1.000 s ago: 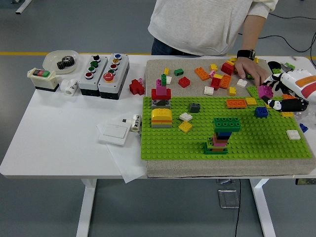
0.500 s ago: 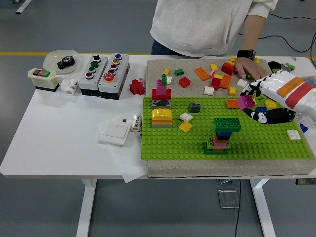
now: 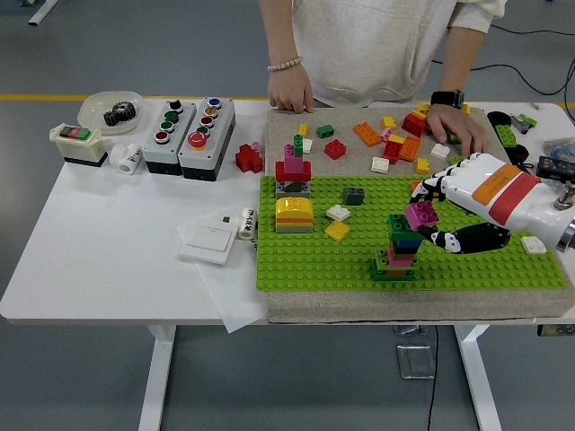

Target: Pick up the brick,pile it on top of brick,press brick,pick up the brick,pile it on top of brick,press brick

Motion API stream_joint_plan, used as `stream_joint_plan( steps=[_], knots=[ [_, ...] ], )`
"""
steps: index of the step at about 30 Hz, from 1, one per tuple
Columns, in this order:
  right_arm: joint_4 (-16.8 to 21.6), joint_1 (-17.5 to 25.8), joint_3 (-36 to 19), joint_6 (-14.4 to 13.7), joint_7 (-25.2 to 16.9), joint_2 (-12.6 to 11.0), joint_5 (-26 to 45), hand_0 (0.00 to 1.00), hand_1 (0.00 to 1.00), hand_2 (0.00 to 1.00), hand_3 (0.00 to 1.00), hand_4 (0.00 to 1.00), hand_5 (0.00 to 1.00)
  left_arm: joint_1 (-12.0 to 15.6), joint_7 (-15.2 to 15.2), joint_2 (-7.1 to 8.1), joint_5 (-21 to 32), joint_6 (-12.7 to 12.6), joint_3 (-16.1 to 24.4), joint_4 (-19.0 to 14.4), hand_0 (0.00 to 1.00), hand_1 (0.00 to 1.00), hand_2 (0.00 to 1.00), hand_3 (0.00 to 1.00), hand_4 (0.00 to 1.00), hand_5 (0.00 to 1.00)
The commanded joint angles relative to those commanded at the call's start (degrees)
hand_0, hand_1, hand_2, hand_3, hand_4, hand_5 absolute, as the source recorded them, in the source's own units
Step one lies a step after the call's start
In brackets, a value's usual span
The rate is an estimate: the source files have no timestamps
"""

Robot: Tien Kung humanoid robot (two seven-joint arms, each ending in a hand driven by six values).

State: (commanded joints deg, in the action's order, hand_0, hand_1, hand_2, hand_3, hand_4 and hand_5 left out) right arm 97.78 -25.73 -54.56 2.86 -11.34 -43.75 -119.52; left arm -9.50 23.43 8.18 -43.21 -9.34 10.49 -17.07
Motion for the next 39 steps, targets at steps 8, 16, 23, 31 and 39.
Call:
stream_joint_plan(
  steps=[8, 16, 23, 31, 39],
  knots=[
    [-0.28, -0.68, 1.29, -0.57, 0.89, 0.86, -0.03, 0.365, 0.478, 0.549, 0.522, 0.596, 0.431, -0.07, 0.04, -0.02, -0.13, -0.02, 0.04, -0.03, 0.458, 0.552, 0.604, 0.629, 0.67, 0.796],
    [-0.83, -1.42, 2.11, -0.54, 1.81, 1.42, -0.05, 0.365, 0.479, 0.551, 0.523, 0.603, 0.438, -0.15, 0.06, 0.02, -0.28, 0.08, 0.08, -0.04, 0.457, 0.552, 0.602, 0.629, 0.67, 0.795],
    [-1.14, -2.04, 2.72, -0.25, 2.28, 1.71, 0.03, 0.364, 0.482, 0.555, 0.529, 0.619, 0.444, -0.19, 0.1, 0.03, -0.38, 0.09, 0.11, -0.05, 0.457, 0.552, 0.601, 0.629, 0.669, 0.796],
    [-1.57, -2.32, 2.8, 0.05, 2.61, 1.83, -0.06, 0.36, 0.483, 0.556, 0.53, 0.627, 0.449, -0.13, 0.15, 0.02, -0.5, 0.08, 0.17, -0.05, 0.457, 0.552, 0.599, 0.628, 0.669, 0.796],
    [-1.4, -2.35, 2.8, 0.35, 2.8, 1.74, -0.11, 0.358, 0.484, 0.559, 0.535, 0.632, 0.45, -0.11, 0.22, 0.07, -0.73, 0.13, 0.25, -0.05, 0.457, 0.551, 0.599, 0.628, 0.67, 0.794]
  ],
)
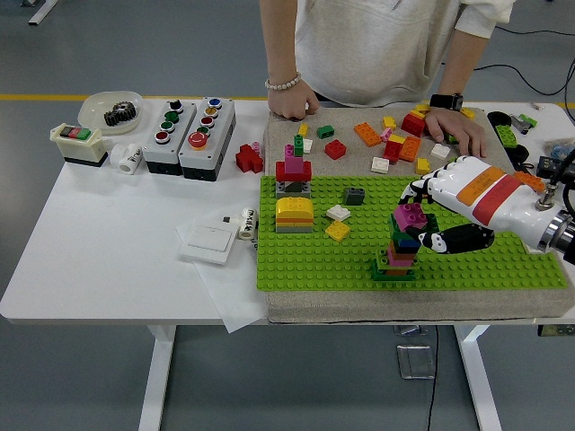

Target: Pick up the brick,pile it on top of brick,press brick,pick up the brick,pile it on top of brick,press brick

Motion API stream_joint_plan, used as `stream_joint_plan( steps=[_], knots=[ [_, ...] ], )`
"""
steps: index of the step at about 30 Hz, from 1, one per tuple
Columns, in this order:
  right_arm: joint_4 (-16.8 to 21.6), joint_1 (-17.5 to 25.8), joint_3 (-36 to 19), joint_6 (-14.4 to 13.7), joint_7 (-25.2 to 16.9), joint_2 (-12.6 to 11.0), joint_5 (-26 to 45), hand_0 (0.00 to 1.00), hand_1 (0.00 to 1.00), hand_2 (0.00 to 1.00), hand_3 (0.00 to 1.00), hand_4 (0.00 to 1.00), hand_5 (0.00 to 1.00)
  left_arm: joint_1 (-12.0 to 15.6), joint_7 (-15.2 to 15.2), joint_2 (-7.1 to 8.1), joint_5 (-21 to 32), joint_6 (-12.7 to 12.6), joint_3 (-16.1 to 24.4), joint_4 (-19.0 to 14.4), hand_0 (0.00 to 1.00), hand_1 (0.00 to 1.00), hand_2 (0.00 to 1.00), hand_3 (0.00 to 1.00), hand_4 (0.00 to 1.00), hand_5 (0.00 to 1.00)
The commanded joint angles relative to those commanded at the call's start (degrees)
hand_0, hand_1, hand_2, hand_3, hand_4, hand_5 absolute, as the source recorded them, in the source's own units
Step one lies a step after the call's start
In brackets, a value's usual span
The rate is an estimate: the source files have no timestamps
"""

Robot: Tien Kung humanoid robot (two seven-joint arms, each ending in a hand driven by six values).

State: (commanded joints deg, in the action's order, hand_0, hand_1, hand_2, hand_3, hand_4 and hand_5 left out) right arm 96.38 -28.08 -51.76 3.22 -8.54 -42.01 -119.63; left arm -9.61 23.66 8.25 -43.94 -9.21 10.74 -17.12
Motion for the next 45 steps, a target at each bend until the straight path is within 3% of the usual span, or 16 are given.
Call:
stream_joint_plan(
  steps=[14, 24, 33, 45],
  knots=[
    [2.05, 0.57, -0.83, 0.18, 1.25, -0.47, -0.12, 0.338, 0.48, 0.564, 0.538, 0.653, 0.448, 0.25, 0.12, 0.07, -0.35, 0.06, 0.2, 0.0, 0.457, 0.551, 0.599, 0.629, 0.67, 0.795],
    [5.55, 0.94, -0.45, -2.98, 9.47, -0.43, 1.44, 0.315, 0.466, 0.556, 0.535, 0.653, 0.442, 0.14, 0.06, 0.22, 0.08, -0.06, -0.23, 0.06, 0.457, 0.55, 0.595, 0.629, 0.671, 0.796],
    [5.55, -0.71, 1.4, -0.48, 19.32, -0.7, 1.59, 0.237, 0.417, 0.529, 0.528, 0.661, 0.453, 0.04, 0.14, 0.47, 0.12, -0.23, -0.54, 0.15, 0.45, 0.547, 0.579, 0.628, 0.67, 0.795],
    [5.55, -1.28, 1.75, 2.42, 22.36, -1.59, 2.9, 0.219, 0.402, 0.524, 0.527, 0.68, 0.472, -0.09, 0.11, 0.78, 0.08, -0.64, -0.77, 0.22, 0.443, 0.544, 0.565, 0.627, 0.67, 0.795]
  ],
)
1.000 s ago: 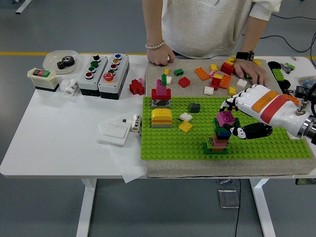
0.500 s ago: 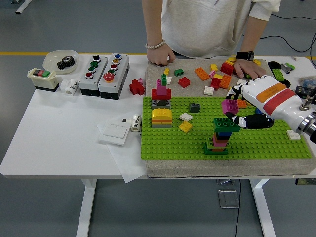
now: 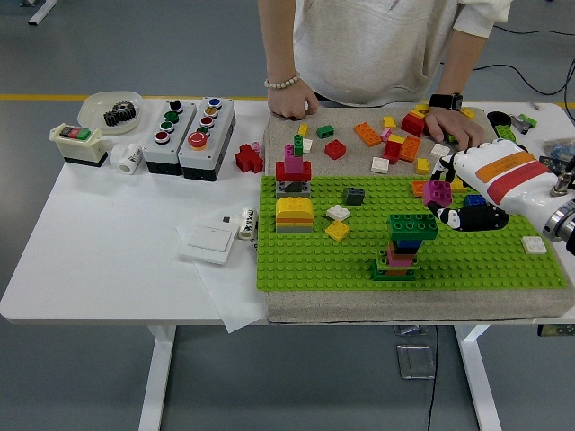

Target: Pick up the brick,pile it on top of brick,press brick,pick up the brick,pile it on top of brick,press brick

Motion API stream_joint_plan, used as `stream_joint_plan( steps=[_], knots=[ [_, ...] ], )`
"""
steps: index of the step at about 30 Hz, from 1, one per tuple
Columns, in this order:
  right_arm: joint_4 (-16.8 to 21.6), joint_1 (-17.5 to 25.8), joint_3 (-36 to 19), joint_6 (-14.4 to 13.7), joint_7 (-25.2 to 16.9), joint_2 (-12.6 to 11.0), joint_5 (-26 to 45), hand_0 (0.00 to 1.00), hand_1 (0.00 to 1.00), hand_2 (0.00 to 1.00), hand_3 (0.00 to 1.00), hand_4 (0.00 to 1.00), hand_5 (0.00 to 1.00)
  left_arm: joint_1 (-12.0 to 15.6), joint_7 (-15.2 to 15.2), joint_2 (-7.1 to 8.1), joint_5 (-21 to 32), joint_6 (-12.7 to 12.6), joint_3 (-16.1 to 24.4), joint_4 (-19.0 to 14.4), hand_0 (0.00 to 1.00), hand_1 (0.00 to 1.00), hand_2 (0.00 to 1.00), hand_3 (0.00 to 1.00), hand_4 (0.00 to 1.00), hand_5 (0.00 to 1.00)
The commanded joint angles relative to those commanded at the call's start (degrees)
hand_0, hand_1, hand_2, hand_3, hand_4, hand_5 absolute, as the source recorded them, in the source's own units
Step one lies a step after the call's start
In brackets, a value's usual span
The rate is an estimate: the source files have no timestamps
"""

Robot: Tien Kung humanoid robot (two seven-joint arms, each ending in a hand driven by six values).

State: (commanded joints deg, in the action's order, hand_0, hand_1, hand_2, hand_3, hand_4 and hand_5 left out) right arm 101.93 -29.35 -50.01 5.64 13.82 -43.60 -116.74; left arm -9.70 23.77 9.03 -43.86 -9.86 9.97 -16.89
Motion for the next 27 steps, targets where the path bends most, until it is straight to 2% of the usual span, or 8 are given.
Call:
stream_joint_plan(
  steps=[10, 27],
  knots=[
    [0.0, -0.14, -0.06, 2.55, 1.7, -1.12, 2.77, 0.209, 0.401, 0.524, 0.524, 0.682, 0.476, 0.14, 0.11, -0.04, -0.27, -0.16, 0.21, 0.02, 0.441, 0.544, 0.565, 0.627, 0.672, 0.798],
    [0.0, -1.28, -0.19, 2.76, -0.95, -2.55, 4.56, 0.202, 0.392, 0.524, 0.526, 0.686, 0.503, 0.09, 0.07, -0.09, -0.33, -0.27, 0.33, 0.05, 0.439, 0.538, 0.555, 0.627, 0.669, 0.793]
  ],
)
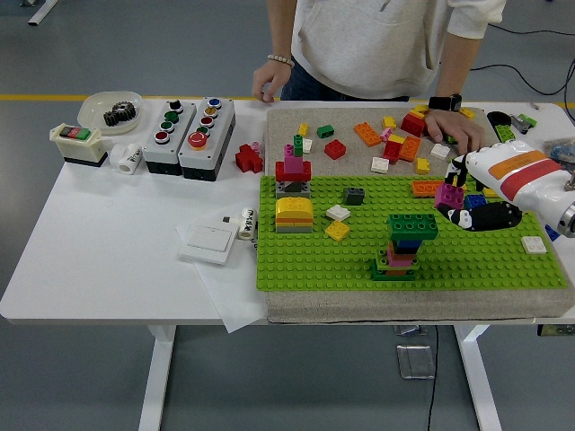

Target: Pick up the brick,pile it on top of brick,press brick,pick up the brick,pile it on top of brick,press brick

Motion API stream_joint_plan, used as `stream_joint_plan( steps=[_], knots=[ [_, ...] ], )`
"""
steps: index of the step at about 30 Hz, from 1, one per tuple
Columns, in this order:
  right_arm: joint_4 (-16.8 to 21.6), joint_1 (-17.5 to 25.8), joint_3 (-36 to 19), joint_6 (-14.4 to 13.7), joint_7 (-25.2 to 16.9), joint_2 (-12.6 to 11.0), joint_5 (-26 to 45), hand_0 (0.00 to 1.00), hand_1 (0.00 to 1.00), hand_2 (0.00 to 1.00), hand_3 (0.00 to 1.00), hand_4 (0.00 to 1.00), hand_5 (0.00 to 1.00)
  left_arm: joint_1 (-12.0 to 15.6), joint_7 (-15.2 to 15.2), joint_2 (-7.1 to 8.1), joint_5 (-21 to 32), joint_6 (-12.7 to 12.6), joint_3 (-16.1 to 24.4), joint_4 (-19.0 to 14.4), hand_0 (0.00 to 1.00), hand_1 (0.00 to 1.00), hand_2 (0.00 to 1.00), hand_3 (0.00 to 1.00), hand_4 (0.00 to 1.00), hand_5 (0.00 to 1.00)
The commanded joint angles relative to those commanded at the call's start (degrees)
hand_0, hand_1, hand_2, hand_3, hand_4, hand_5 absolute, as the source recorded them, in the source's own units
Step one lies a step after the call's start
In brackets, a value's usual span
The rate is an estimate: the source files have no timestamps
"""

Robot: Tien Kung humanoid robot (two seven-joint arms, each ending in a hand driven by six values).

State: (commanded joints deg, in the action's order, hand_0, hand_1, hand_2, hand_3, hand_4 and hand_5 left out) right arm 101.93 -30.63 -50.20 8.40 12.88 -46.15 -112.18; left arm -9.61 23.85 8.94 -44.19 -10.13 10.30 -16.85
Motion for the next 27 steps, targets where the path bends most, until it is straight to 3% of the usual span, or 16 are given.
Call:
stream_joint_plan(
  steps=[16, 27],
  knots=[
    [0.0, -4.97, 2.66, 0.88, -1.83, -1.07, 2.5, 0.199, 0.389, 0.524, 0.527, 0.686, 0.507, 0.02, 0.0, 0.11, -0.21, 0.13, 0.08, 0.09, 0.436, 0.537, 0.553, 0.625, 0.668, 0.793],
    [0.0, -6.68, 5.18, 2.75, -9.07, -0.89, 2.06, 0.196, 0.386, 0.516, 0.524, 0.685, 0.506, 0.31, 0.22, 0.04, -0.73, 0.28, 0.51, 0.15, 0.435, 0.536, 0.551, 0.627, 0.668, 0.794]
  ],
)
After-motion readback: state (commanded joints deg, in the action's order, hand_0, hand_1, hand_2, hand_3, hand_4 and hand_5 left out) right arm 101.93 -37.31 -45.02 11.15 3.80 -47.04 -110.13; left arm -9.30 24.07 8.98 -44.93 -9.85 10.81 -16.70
